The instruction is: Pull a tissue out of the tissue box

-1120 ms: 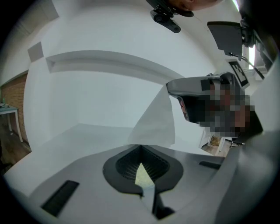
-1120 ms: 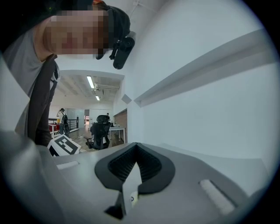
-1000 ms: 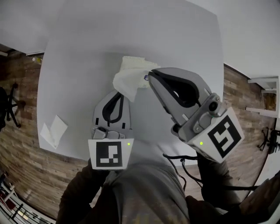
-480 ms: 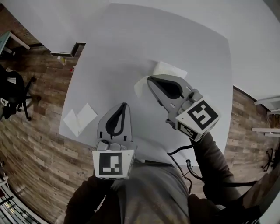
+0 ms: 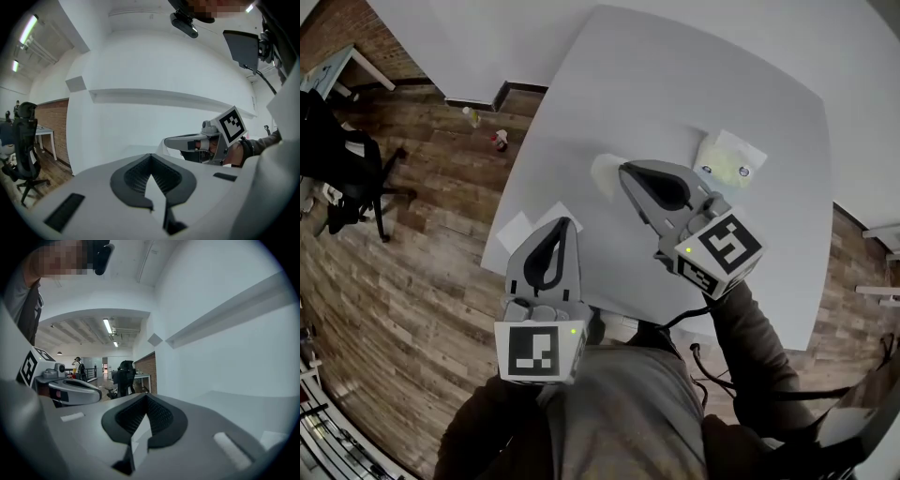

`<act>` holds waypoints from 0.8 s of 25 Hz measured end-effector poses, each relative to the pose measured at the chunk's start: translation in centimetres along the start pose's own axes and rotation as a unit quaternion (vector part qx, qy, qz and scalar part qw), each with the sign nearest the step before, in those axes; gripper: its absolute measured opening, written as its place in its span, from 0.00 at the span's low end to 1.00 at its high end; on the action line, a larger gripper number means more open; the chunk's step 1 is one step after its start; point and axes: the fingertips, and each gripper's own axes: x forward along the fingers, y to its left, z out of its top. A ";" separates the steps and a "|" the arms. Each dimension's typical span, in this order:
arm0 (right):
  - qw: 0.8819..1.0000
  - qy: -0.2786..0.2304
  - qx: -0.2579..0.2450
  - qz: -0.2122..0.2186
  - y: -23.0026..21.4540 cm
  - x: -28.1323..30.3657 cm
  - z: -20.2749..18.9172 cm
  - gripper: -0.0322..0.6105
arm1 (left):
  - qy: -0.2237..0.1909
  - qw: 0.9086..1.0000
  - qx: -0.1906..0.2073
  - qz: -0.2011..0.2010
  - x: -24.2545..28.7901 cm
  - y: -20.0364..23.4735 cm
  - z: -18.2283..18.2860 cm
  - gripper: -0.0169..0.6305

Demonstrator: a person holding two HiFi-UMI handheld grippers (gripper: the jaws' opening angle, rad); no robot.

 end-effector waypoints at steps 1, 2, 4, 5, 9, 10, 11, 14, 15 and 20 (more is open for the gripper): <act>1.000 -0.003 0.000 0.004 0.8 0.9 -0.1 0.05 | 0.000 1.000 0.002 0.004 -0.5 0.9 -0.1 0.02; 1.000 -0.007 0.000 0.009 1.5 1.6 -0.4 0.05 | 0.000 1.000 0.005 0.008 -1.0 1.8 -0.2 0.02; 1.000 -0.013 -0.005 0.018 2.9 3.0 -1.4 0.05 | 0.003 1.000 0.007 0.016 -1.7 3.3 -0.6 0.02; 1.000 -0.012 -0.008 0.022 3.6 3.5 -2.4 0.05 | 0.005 1.000 0.007 0.020 -2.0 4.0 -0.9 0.02; 0.999 0.027 -0.009 0.045 6.5 5.1 -8.6 0.05 | 0.015 0.999 0.007 0.031 -2.7 6.0 -2.1 0.02; 0.998 0.040 -0.007 0.051 7.1 5.2 -10.3 0.05 | 0.017 0.999 0.008 0.032 -2.8 6.2 -2.3 0.02; 0.997 0.053 -0.004 0.054 7.7 5.3 -11.8 0.05 | 0.018 0.999 0.008 0.032 -2.8 6.5 -2.5 0.02; 0.994 0.088 0.006 0.058 8.8 5.5 -15.5 0.05 | 0.020 0.999 0.007 0.031 -2.9 6.9 -2.9 0.02; 0.993 0.099 0.010 0.058 9.1 5.5 -16.5 0.05 | 0.020 0.999 0.007 0.029 -2.8 7.0 -3.0 0.02; 0.986 0.144 0.039 0.071 10.8 5.3 -20.0 0.14 | 0.020 1.000 0.006 0.016 -3.1 6.5 -3.4 0.02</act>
